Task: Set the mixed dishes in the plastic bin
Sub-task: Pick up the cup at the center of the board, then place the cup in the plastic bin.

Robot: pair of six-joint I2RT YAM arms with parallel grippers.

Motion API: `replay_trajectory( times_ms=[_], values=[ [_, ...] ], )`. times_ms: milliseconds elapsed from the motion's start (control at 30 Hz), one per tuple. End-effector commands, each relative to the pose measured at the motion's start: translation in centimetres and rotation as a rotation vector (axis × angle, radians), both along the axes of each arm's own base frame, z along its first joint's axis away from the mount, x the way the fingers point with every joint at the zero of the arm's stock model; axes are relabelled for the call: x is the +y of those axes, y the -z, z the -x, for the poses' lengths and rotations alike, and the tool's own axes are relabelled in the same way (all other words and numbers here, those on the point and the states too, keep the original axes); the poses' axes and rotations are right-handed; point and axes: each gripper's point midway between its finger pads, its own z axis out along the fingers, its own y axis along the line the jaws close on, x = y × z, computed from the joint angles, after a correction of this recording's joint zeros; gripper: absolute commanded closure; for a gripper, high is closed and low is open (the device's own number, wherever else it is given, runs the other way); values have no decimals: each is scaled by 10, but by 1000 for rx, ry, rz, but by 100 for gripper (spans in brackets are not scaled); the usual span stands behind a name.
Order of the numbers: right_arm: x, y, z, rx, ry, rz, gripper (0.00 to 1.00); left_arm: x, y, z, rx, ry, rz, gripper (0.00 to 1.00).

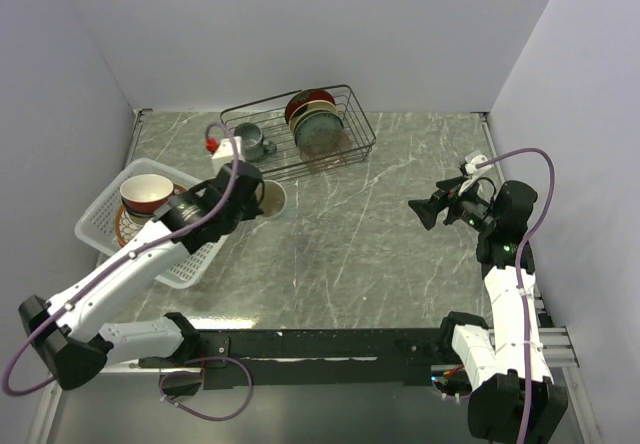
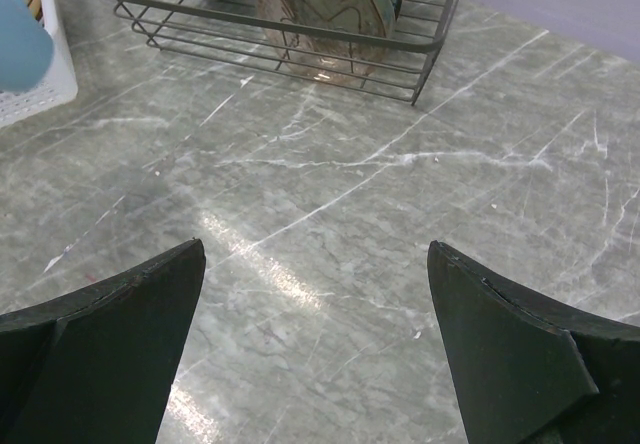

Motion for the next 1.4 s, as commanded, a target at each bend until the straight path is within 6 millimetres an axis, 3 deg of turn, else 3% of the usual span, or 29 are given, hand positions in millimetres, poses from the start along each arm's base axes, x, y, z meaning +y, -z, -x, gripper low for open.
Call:
replay_trajectory(
  times_ms=[0,333,967,1367],
  values=[
    [-5,-22,-6,-67,10,27,0,22,-38,-13,-124,-63,87,99],
    [-6,-22,-6,-66,14,29,0,61,-47,-18,-148,-138,59,99],
    [-5,-23,-6,-70,11,30,0,95,-48,-28,-154,-202,22,99],
    [-4,-25,-4,-77,8,32,0,132,-40,-35,-133,-280,6,99]
  ],
)
